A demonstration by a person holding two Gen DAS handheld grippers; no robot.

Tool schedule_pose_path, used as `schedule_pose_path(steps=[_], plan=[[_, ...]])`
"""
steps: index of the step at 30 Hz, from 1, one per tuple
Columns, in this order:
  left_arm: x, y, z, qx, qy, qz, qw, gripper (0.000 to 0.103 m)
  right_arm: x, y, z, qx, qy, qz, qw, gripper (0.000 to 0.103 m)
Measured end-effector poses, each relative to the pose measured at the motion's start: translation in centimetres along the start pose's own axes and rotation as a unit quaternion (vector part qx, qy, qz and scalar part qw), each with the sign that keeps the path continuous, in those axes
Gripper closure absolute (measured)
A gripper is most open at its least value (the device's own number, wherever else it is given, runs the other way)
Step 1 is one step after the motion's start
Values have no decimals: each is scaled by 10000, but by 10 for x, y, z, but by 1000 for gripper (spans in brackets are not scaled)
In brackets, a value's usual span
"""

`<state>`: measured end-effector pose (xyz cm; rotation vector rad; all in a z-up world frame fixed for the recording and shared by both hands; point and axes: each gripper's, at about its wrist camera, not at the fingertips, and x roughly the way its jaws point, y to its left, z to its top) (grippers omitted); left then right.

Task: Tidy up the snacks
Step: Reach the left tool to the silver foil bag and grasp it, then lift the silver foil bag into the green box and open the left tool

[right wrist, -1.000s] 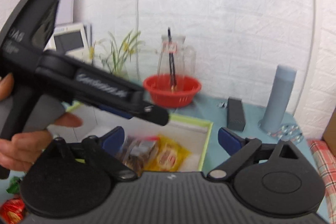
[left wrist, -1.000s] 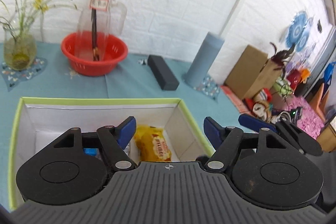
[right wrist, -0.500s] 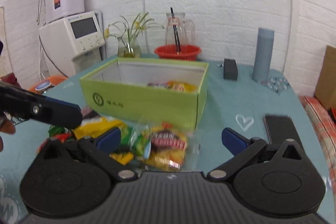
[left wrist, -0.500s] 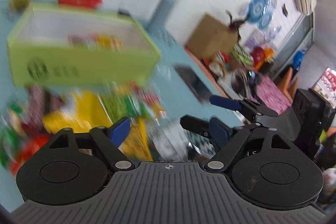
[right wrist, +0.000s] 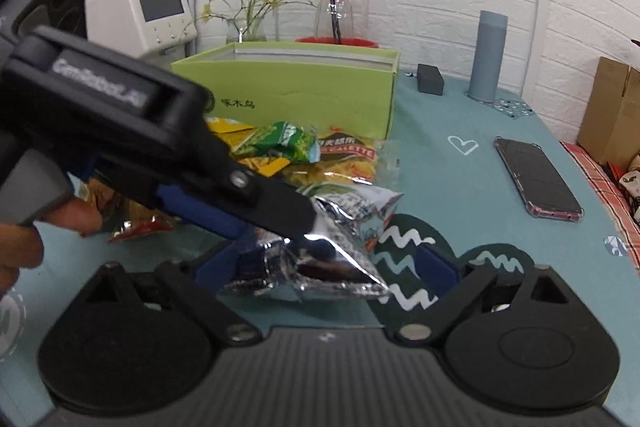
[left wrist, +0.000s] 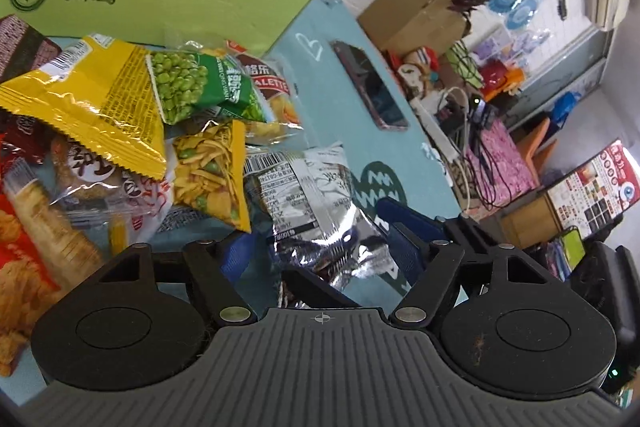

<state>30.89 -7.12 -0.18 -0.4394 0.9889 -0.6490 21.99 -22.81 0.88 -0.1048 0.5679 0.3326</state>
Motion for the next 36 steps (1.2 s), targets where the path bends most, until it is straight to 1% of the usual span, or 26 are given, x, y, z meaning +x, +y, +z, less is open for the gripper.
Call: schedule_pose_path(steps=[1, 2, 3, 6, 9, 12, 14, 16, 17, 18, 19, 21, 22, 25, 28, 31, 32, 33, 34, 36], plan=[[6, 0, 2, 17, 53, 33, 10000, 51, 4, 1, 2, 33, 22, 60, 10000, 22], [9, 1, 2, -1, 100, 120, 9999, 58, 8, 3, 3, 38, 63, 102, 9999, 24], [10, 1, 1, 32, 98, 112, 9999, 60, 9, 6, 3, -36, 71, 58, 10000, 23], [3, 1, -8, 137, 144, 49, 9998, 61, 3, 16, -1, -151, 80, 9, 9999, 24], [-13, 1, -30, 223, 204, 26, 9995, 61, -15, 34, -13, -254, 71, 23, 9997, 23], [-34, -6, -57, 319, 180, 189, 9992, 60, -35, 51, -26, -162, 44, 161, 9997, 21], [-48, -11, -76, 449, 165, 308, 9984, 58, -48, 61, -34, -45, 0, 341, 9994, 20], [-55, -11, -85, 475, 182, 342, 9981, 56, -54, 67, -39, 6, -8, 440, 9990, 18], [-57, -9, -85, 466, 167, 343, 9982, 54, -56, 70, -40, -11, -15, 398, 9992, 18], [-59, -8, -84, 440, 112, 381, 9982, 48, -58, 70, -40, 21, -36, 383, 9993, 18], [-62, -4, -81, 374, 32, 432, 9984, 47, -60, 69, -40, 75, -54, 378, 9992, 18], [-66, 1, -77, 311, -108, 469, 9984, 39, -64, 66, -39, 137, -83, 280, 9995, 17], [-67, 4, -74, 305, -128, 469, 9984, 37, -65, 64, -39, 142, -104, 214, 9996, 16], [-61, 8, -68, 227, -67, 418, 9988, 37, -63, 60, -39, 162, -69, 153, 9997, 15], [-54, 9, -65, 178, -24, 284, 9994, 37, -54, 57, -37, 247, -29, 275, 9993, 14], [-43, 12, -62, 126, 60, 178, 9997, 38, -41, 54, -37, 322, 55, 310, 9990, 16], [-41, 13, -62, 92, 45, 123, 9999, 47, -38, 53, -37, 348, 77, 314, 9989, 17], [-40, 14, -62, 70, 74, 5, 9999, 61, -37, 52, -37, 364, 53, 276, 9989, 21], [-40, 15, -61, 2, 122, -153, 9998, 65, -37, 52, -36, 377, 52, 250, 9990, 23], [-42, 14, -60, -25, 149, -248, 9996, 68, -42, 52, -36, 431, 19, 233, 9988, 26]])
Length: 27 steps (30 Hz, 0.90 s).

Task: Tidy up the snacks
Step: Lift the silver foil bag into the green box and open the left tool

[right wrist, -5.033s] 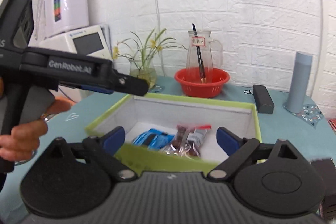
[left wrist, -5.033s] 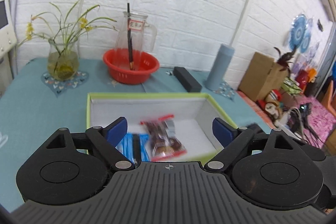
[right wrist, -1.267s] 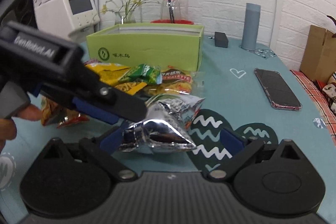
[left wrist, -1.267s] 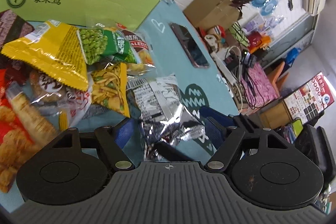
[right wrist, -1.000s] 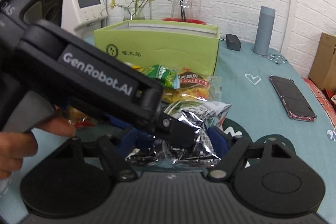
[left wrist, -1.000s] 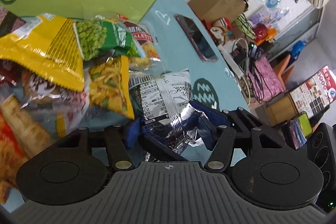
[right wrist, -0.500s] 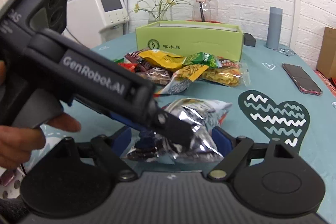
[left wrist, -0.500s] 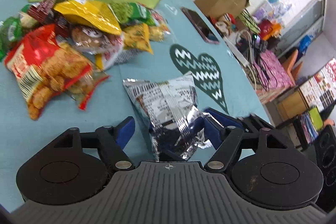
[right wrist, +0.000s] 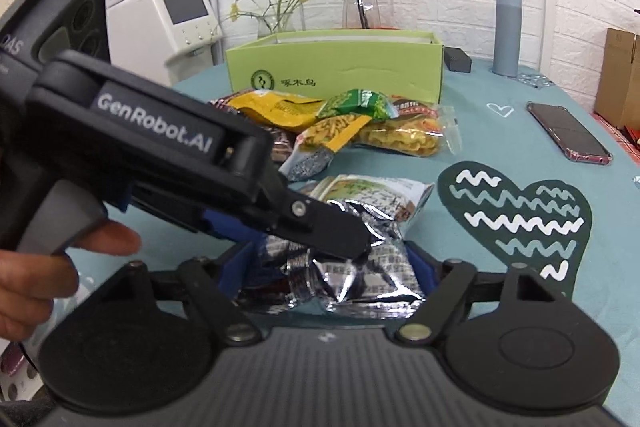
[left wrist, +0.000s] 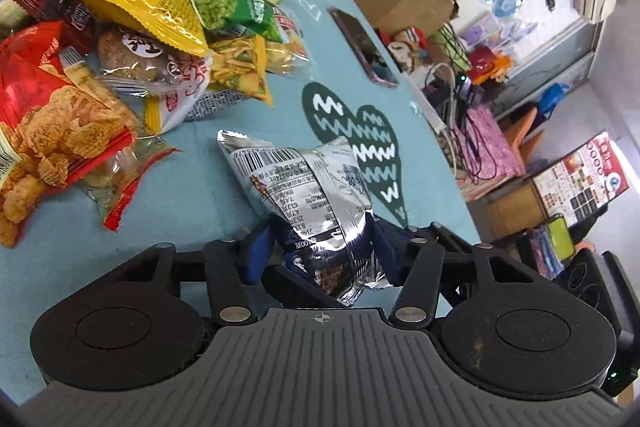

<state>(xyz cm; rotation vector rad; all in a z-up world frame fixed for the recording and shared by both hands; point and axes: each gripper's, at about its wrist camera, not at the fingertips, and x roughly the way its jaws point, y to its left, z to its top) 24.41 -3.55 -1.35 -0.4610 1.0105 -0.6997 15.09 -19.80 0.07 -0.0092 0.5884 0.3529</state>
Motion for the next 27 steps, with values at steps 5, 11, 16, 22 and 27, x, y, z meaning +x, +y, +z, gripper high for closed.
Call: schedule_pose_path(steps=[5, 11, 16, 22, 27], plan=[[-13, -22, 9, 347, -142, -151, 9992, 67, -17, 1, 13, -77, -198, -180, 9996, 27], [-34, -36, 67, 760, -653, -15, 9950, 63, -1, 4, 68, -622, -595, -271, 9959, 27], [-64, -19, 140, 1014, -1219, 494, 9861, 63, 54, 12, 141, -1051, -924, 43, 9902, 27], [-71, 37, 222, 919, -1514, 1271, 9759, 62, 156, 24, 221, -1184, -693, 562, 9889, 27], [-53, 96, 264, 585, -1303, 1620, 9764, 62, 236, 37, 244, -1338, -170, 718, 9883, 27]])
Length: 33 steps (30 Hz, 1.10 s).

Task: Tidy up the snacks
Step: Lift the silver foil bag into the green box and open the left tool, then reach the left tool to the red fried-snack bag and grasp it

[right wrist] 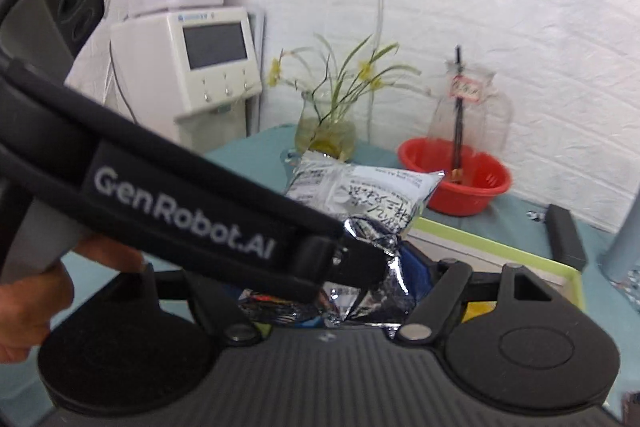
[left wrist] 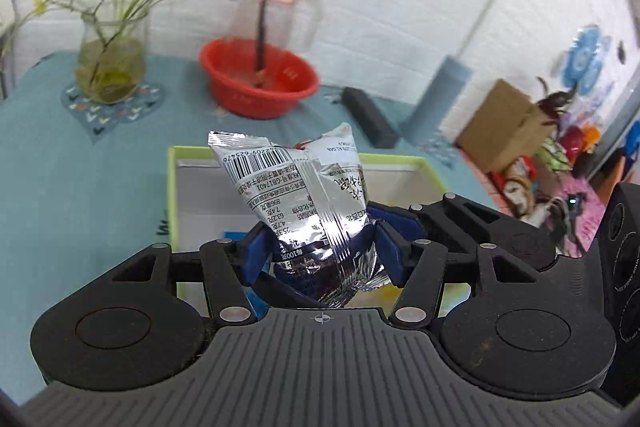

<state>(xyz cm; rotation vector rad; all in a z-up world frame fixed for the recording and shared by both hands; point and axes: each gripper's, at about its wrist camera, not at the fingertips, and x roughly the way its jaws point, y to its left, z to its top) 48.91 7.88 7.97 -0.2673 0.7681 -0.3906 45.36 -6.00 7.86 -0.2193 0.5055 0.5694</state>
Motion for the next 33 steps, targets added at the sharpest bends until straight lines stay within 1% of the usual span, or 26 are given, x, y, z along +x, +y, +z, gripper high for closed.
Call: schedule_pose_path(steps=[4, 5, 7, 8, 9, 11, 12, 15, 19, 22, 25, 27, 30, 33], plan=[[25, 21, 4, -18, 222, 222, 9995, 62, 41, 0, 2, 19, 391, 131, 9991, 24], [27, 25, 3, -51, 209, 294, 9993, 59, 46, -1, 2, 8, 458, 134, 9989, 23], [24, 26, 1, -27, 129, 264, 9996, 58, 50, 0, 1, 46, 488, 175, 9986, 16], [19, 25, 0, -33, 72, 277, 9996, 51, 46, 1, 0, 86, 456, 217, 9987, 15], [12, 21, -2, -1, -31, 333, 9994, 43, 38, 2, 0, 97, 381, 203, 9990, 14], [-12, 9, -11, 193, -371, 496, 9979, 37, 14, 6, -3, 36, 149, 71, 9999, 13], [-23, 3, -15, 290, -527, 574, 9965, 35, 0, 7, -4, 13, 7, 12, 10000, 10], [-55, -16, -34, 476, -837, 701, 9929, 32, -48, 8, -14, 57, -314, -79, 9995, 10], [-87, -42, -66, 631, -1047, 734, 9898, 29, -104, 9, -40, 371, -474, -133, 9981, 10], [-103, -58, -89, 695, -1057, 641, 9899, 25, -133, 14, -66, 577, -460, -203, 9971, 10], [-112, -70, -111, 690, -1068, 586, 9901, 20, -152, 21, -95, 758, -491, -214, 9957, 10], [-117, -75, -122, 570, -1097, 597, 9905, 19, -158, 20, -113, 934, -452, -183, 9944, 10], [-120, -76, -125, 337, -1179, 453, 9914, 19, -162, 17, -136, 1228, -320, -151, 9918, 10], [-122, -68, -131, 85, -1183, 535, 9915, 19, -165, 19, -151, 1181, -99, -188, 9928, 10]])
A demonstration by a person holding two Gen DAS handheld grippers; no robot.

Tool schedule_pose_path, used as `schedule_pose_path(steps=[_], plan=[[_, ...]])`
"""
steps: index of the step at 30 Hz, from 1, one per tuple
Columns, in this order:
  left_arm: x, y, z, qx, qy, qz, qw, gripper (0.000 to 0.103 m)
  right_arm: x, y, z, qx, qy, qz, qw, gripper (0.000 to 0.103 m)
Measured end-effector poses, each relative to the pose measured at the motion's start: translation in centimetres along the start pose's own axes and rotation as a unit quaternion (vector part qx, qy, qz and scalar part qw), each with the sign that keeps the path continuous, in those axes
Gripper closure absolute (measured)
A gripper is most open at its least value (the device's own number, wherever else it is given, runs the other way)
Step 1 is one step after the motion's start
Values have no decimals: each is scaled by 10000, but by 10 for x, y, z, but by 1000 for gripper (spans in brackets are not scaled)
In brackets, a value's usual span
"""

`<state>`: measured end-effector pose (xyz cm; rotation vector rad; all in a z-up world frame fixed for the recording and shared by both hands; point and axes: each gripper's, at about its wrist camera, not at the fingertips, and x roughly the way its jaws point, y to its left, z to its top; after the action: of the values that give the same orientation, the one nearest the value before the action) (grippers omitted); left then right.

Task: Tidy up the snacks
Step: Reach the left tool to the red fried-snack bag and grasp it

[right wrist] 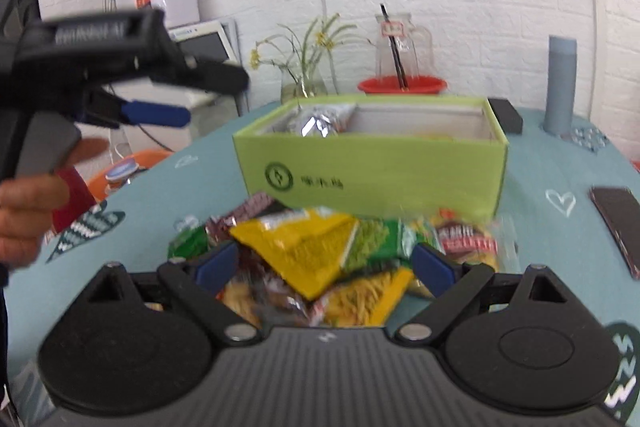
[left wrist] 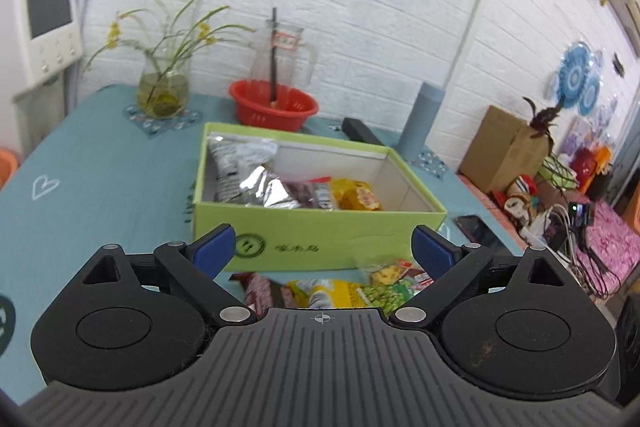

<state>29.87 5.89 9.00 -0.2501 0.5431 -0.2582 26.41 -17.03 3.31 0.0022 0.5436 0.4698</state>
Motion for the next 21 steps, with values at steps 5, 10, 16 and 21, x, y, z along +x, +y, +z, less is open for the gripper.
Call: schedule_pose_path(steps=[5, 10, 16, 21], plan=[[-7, 41, -40, -471, 400, 226, 9978, 21, -2, 8, -11, -407, 101, -131, 9990, 10], [-23, 65, -73, -1134, 628, 152, 9914, 22, 12, 32, -6, -670, 68, 201, 9975, 10], [-17, 83, -89, -1550, 1020, -303, 9822, 27, 6, 70, -14, -709, 30, 912, 9933, 10], [-16, 89, -88, -1445, 1039, -271, 9837, 28, 20, 104, -18, -1031, 229, 1114, 9882, 10]])
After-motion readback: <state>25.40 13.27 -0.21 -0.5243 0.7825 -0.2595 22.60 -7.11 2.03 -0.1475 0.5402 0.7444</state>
